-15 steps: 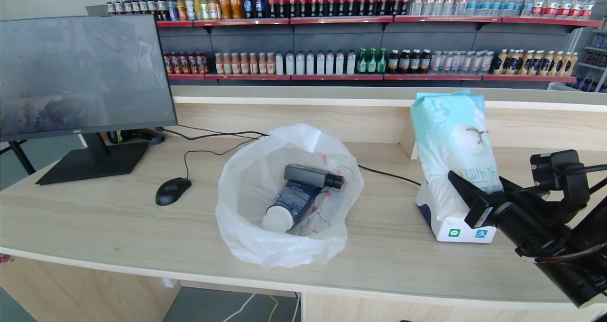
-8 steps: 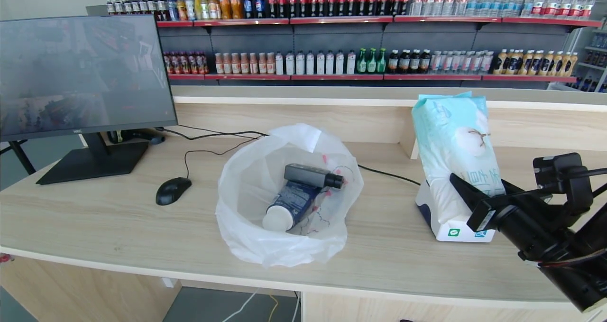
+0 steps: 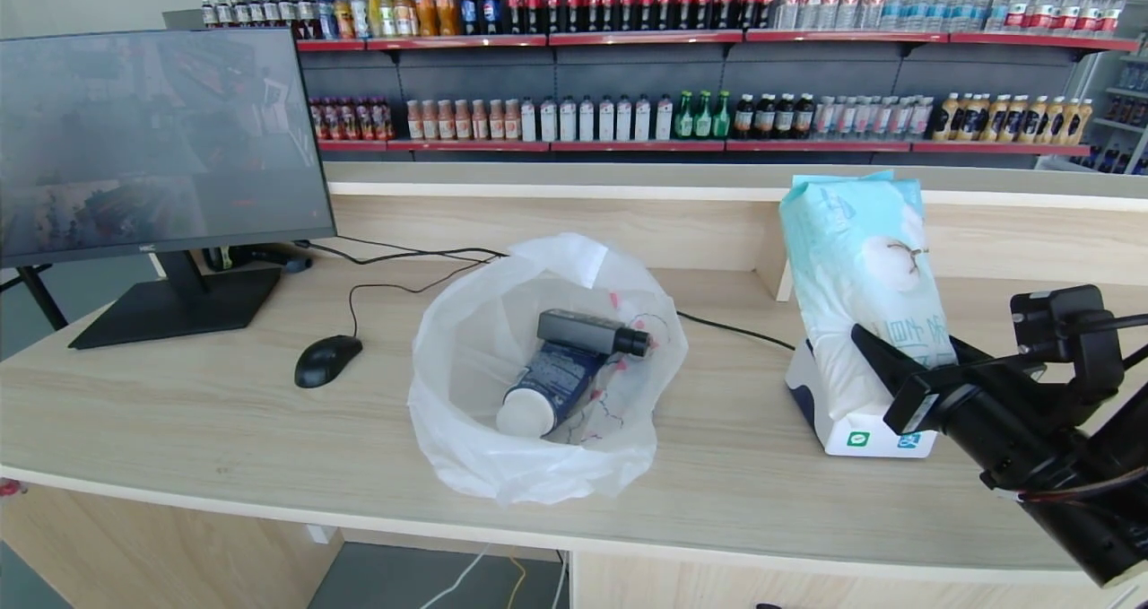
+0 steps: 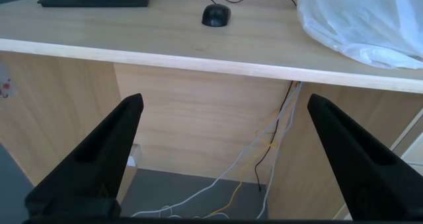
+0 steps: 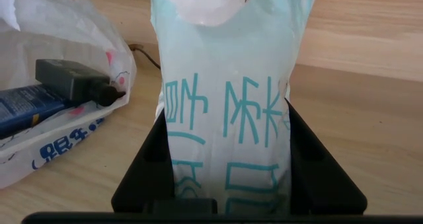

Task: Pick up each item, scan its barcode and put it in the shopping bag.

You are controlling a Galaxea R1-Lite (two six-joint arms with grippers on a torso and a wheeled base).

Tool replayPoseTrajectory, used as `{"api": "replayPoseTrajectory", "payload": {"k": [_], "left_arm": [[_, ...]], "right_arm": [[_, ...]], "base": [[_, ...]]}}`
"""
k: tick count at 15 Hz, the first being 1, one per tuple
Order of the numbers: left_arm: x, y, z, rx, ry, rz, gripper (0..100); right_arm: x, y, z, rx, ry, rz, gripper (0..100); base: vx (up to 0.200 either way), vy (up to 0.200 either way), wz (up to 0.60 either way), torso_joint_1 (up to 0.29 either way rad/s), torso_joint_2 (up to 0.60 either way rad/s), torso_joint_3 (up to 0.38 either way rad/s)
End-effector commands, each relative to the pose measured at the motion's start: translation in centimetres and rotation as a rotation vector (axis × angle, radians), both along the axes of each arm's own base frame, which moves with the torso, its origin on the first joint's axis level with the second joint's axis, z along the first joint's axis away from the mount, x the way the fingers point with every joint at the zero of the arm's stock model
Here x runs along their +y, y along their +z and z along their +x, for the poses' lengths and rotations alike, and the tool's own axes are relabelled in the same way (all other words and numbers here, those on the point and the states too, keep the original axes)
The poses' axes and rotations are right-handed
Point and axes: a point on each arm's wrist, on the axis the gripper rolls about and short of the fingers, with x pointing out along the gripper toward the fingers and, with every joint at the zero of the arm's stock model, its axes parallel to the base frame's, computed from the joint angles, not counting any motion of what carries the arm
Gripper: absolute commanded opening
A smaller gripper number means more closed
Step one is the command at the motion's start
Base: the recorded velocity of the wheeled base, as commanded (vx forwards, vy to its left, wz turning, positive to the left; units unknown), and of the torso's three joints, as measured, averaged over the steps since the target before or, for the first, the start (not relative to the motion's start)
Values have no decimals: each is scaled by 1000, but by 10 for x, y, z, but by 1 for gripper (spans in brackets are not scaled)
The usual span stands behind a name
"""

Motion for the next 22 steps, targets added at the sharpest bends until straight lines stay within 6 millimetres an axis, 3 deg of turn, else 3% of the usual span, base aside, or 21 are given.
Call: {"api": "replayPoseTrajectory", "payload": {"k": [1, 5, 7, 11, 22], "left_arm": [[0, 0, 0, -1, 0, 0, 100], [0, 0, 0, -1, 0, 0, 100], [0, 0, 0, -1, 0, 0, 100], [0, 0, 0, -1, 0, -2, 100], [0, 0, 0, -1, 0, -8, 100]], "right_arm": [[0, 7, 0, -33, 0, 11, 0], [-3, 20, -10, -86, 5, 39, 0], [-4, 20, -13, -89, 5, 41, 0], [-4, 20, -12, -88, 5, 41, 0], [-3, 20, -11, -88, 5, 41, 0]], "base": [[0, 0, 0, 0, 0, 0], [-50, 0, 0, 1, 1, 1], [-200, 0, 0, 17, 10, 0], [0, 0, 0, 0, 0, 0], [0, 200, 0, 7, 4, 4]]}}
